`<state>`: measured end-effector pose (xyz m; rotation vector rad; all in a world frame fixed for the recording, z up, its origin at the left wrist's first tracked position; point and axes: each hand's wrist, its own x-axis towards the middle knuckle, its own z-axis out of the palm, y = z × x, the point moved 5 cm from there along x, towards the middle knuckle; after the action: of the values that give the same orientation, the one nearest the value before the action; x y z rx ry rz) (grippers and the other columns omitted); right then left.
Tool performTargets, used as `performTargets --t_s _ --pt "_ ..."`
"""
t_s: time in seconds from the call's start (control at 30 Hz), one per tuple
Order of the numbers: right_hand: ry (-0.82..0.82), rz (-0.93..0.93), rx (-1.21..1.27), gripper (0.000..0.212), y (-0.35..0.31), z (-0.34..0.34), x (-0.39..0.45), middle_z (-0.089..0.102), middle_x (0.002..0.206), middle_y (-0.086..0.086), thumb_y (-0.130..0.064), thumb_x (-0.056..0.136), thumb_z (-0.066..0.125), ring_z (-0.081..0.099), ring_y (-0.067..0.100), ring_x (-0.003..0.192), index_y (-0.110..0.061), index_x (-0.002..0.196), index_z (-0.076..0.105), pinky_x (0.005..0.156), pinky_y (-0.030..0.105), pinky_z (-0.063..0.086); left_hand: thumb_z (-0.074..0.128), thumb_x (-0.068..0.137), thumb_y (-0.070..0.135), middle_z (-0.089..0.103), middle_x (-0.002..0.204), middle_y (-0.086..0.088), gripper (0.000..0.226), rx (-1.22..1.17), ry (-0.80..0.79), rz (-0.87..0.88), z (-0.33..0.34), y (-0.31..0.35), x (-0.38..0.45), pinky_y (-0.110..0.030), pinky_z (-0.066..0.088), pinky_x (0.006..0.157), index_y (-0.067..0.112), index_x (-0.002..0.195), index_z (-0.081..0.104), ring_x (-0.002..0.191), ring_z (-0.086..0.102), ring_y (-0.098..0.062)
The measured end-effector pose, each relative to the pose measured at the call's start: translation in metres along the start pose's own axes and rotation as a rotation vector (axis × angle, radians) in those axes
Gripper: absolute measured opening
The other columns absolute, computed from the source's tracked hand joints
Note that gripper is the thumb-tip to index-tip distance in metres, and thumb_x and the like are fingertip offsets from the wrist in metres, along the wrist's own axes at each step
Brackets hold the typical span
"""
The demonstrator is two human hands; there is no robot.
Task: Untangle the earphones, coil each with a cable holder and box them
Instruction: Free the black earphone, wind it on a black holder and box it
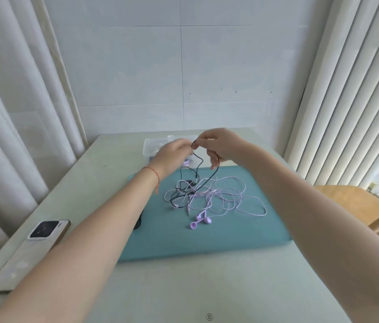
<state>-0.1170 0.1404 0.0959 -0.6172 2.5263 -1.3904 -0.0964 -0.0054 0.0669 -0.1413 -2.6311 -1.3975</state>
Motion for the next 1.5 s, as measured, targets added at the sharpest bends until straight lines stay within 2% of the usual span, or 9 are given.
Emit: performTargets --t_s 0.2,0.3,0.47,0.67,0.83,0.93,1.3,1.4,1.5 --pt "0.245 -0.041 -0.014 0.018 -0.010 -0.030 -0.003 0.038 0.053 0.000 -0.024 0.092 0.058 0.032 0.018 0.043 -0.014 0.078 0.065 0.046 0.023 0.033 0.049 0.091 0.020 0.068 0.062 -0.001 0.031 -0.025 0.112 -0.018 -0.002 0.013 0.000 -0.019 0.044 0.053 0.009 0.064 0.055 0.052 0.060 -0.008" --pt "0.215 -0.002 -0.219 0.004 -0.004 -0.044 -0.008 0.047 0.058 0.003 -0.019 0.082 0.067 0.040 0.021 0.048 -0.021 0.078 0.068 0.051 0.024 0.034 0.042 0.093 0.019 0.051 0.038 -0.004 0.037 -0.403 0.321 -0.167 -0.022 -0.005 0.003 -0.017 0.034 0.036 0.008 0.058 0.045 0.033 0.049 -0.019" --pt "0.149 0.177 -0.353 0.014 0.021 -0.051 -0.011 0.063 0.062 0.010 -0.006 0.086 0.058 0.058 0.019 0.050 -0.004 0.092 0.071 0.057 0.024 0.053 0.034 0.093 0.020 0.027 0.033 0.006 0.031 -0.927 0.470 -0.506 -0.041 -0.042 0.009 -0.016 0.023 0.043 0.019 0.063 0.033 0.027 0.021 -0.013" --pt "0.242 0.259 -0.440 0.033 0.028 -0.055 -0.012 0.057 0.061 0.005 -0.025 0.094 0.049 0.051 0.019 0.048 -0.011 0.076 0.072 0.050 0.023 0.043 0.028 0.099 0.026 0.022 0.034 0.008 0.036 -0.883 0.177 -0.572 -0.023 -0.055 0.005 -0.008 0.013 0.036 0.015 0.070 0.047 0.024 0.016 -0.008" --pt "0.103 0.148 0.151 0.035 -0.003 -0.028 -0.008 0.056 0.060 0.006 -0.029 0.099 0.050 0.051 0.018 0.047 -0.009 0.073 0.061 0.045 0.024 0.045 0.041 0.096 0.022 0.032 0.045 0.007 0.025 -0.724 -0.124 -0.343 0.006 -0.006 -0.002 -0.015 0.010 0.036 0.013 0.093 0.064 0.032 0.017 -0.006" --pt "0.126 0.062 0.354 0.030 -0.023 -0.026 -0.005 0.059 0.062 0.008 -0.026 0.099 0.051 0.055 0.018 0.048 -0.006 0.079 0.061 0.048 0.025 0.049 0.055 0.091 0.014 0.040 0.054 0.001 0.011 -0.573 -0.199 -0.158 0.019 0.023 -0.005 -0.015 0.013 0.039 0.015 0.082 0.062 0.036 0.022 -0.008" --pt "0.796 -0.170 0.528 0.020 -0.023 -0.097 -0.019 0.062 0.081 0.006 -0.004 0.094 0.038 0.060 0.017 0.064 -0.008 0.100 0.058 0.056 0.027 0.053 0.067 0.078 0.015 0.037 0.053 0.004 0.028 0.164 -0.089 -0.200 0.030 -0.024 0.008 -0.023 0.024 0.053 0.019 0.056 0.050 0.049 0.031 -0.013" --pt "0.717 -0.012 0.444 0.017 -0.006 -0.100 -0.012 0.059 0.084 0.010 -0.003 0.094 0.038 0.059 0.019 0.061 -0.008 0.097 0.053 0.054 0.029 0.053 0.071 0.082 0.030 0.042 0.061 0.000 0.011 0.119 -0.099 -0.237 0.031 -0.025 0.007 -0.018 0.030 0.053 0.020 0.085 0.073 0.056 0.040 -0.014" --pt "0.453 0.299 0.345 0.016 0.014 -0.083 -0.008 0.061 0.085 0.018 0.001 0.096 0.041 0.062 0.020 0.043 -0.001 0.084 0.052 0.046 0.032 0.054 0.072 0.081 0.033 0.031 0.061 -0.002 0.011 0.004 -0.111 -0.230 0.032 -0.017 0.009 -0.018 0.018 0.043 0.024 0.077 0.075 0.051 0.023 -0.018"
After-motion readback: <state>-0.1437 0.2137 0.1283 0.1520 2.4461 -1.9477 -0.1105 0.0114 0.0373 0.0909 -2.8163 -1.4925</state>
